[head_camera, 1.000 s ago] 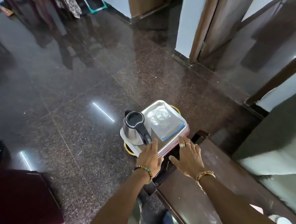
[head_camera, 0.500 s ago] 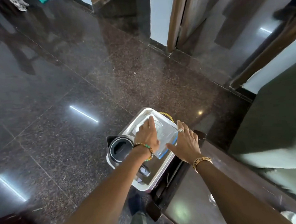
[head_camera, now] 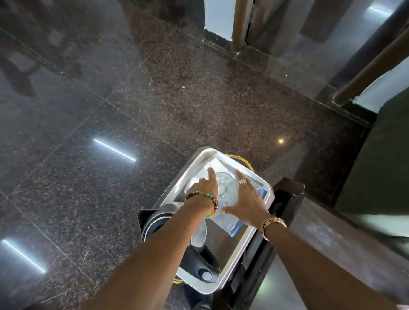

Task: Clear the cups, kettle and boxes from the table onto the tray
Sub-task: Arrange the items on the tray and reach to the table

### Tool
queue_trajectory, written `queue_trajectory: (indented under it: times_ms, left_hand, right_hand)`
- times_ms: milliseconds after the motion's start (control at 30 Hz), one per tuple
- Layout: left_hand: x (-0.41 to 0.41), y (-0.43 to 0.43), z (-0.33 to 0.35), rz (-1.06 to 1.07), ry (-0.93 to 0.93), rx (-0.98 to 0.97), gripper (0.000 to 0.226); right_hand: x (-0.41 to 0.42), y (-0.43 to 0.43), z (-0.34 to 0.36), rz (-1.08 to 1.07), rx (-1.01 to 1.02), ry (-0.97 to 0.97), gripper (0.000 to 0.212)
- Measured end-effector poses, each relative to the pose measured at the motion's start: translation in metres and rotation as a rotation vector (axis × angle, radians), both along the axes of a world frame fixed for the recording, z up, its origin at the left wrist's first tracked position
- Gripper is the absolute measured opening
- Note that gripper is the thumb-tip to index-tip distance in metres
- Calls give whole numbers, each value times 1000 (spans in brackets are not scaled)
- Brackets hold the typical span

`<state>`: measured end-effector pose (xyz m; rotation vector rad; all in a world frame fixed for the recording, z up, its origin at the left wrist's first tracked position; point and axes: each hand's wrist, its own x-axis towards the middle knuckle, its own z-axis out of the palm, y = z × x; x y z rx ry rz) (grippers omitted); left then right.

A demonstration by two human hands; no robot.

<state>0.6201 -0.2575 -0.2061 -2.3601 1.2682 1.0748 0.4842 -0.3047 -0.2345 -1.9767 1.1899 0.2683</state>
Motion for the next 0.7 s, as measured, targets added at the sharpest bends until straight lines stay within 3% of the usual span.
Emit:
queue_trajectory:
  times_ms: [133,300,600,700]
  left_hand:
    - [-4,-5,-9,72,-23,-95,61]
    - [-10,-2,4,7,-49,-167,55]
    - [-70,13,101,0,56,-256,82]
    - [-97,24,137,17,72,-318,79]
  right_hand:
    - [15,4,-6,-62,1,-61,114]
    - [3,17,13,-147,-11,-109,105]
    - [-69,36,102,-263,-129,-169,83]
    - [-98,44,137,-246,-172,-193,92]
